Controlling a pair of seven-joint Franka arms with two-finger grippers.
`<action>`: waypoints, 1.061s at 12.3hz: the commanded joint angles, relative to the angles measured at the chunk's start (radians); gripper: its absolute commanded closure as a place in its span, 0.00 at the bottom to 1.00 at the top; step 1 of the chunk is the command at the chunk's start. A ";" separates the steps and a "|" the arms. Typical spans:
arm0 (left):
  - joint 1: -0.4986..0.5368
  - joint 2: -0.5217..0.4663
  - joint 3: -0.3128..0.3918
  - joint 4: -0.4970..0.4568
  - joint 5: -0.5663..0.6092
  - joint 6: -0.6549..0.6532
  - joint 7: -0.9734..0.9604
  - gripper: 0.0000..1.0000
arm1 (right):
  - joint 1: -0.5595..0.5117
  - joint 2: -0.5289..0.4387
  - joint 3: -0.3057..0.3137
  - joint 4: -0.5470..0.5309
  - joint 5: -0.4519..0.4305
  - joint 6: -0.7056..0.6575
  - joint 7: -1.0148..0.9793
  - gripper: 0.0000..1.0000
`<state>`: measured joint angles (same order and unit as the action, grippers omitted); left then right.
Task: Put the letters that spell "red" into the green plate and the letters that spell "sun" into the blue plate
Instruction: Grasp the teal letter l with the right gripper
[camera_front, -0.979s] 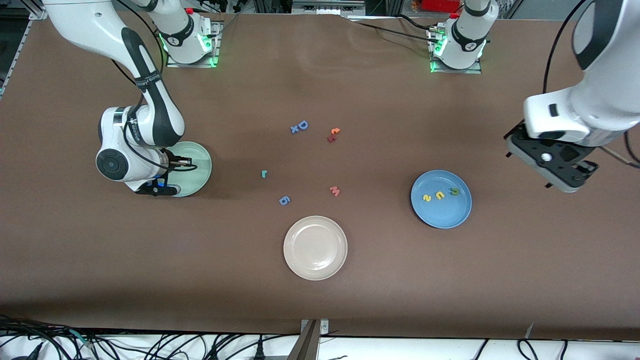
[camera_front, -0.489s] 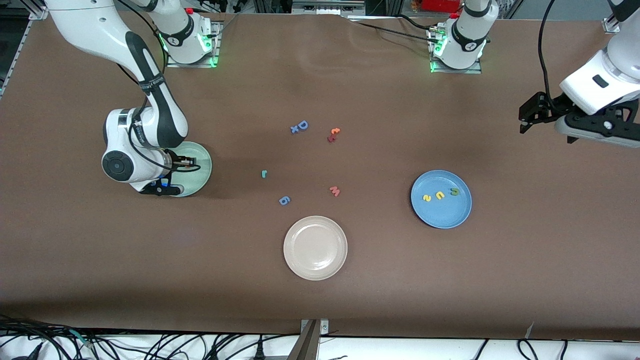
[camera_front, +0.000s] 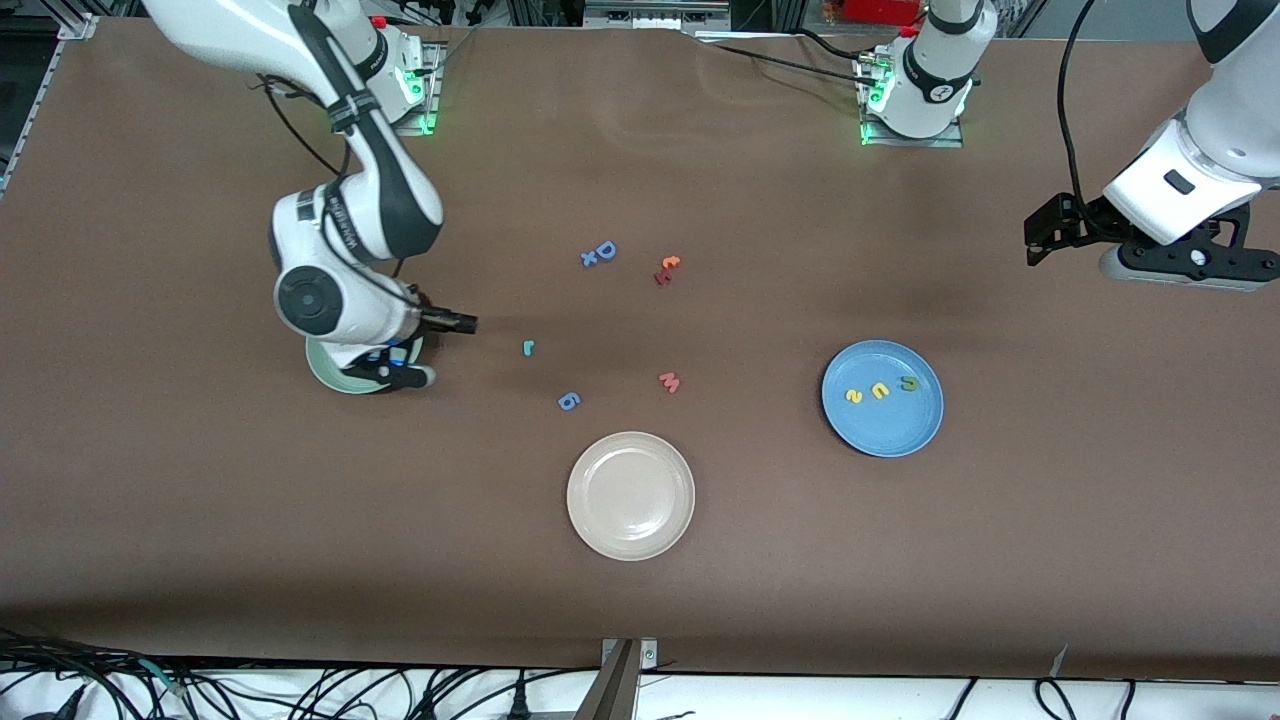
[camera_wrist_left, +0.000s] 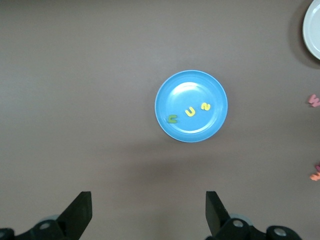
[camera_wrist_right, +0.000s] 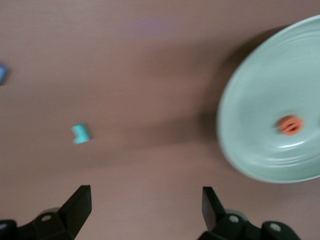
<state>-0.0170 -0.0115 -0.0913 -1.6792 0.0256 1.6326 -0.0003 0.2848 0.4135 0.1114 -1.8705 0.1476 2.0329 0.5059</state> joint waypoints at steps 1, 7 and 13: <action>-0.012 -0.025 0.018 -0.008 -0.047 -0.019 -0.024 0.00 | 0.029 0.076 0.022 0.050 0.046 0.096 0.051 0.02; -0.004 -0.013 0.030 0.007 -0.042 -0.036 -0.033 0.00 | 0.126 0.183 0.019 0.040 0.021 0.311 0.089 0.17; -0.006 -0.012 0.024 0.026 -0.036 -0.066 -0.053 0.00 | 0.126 0.205 0.013 0.027 -0.077 0.337 0.089 0.24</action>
<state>-0.0169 -0.0172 -0.0679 -1.6694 0.0065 1.5887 -0.0451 0.4090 0.5978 0.1238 -1.8506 0.0888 2.3503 0.5945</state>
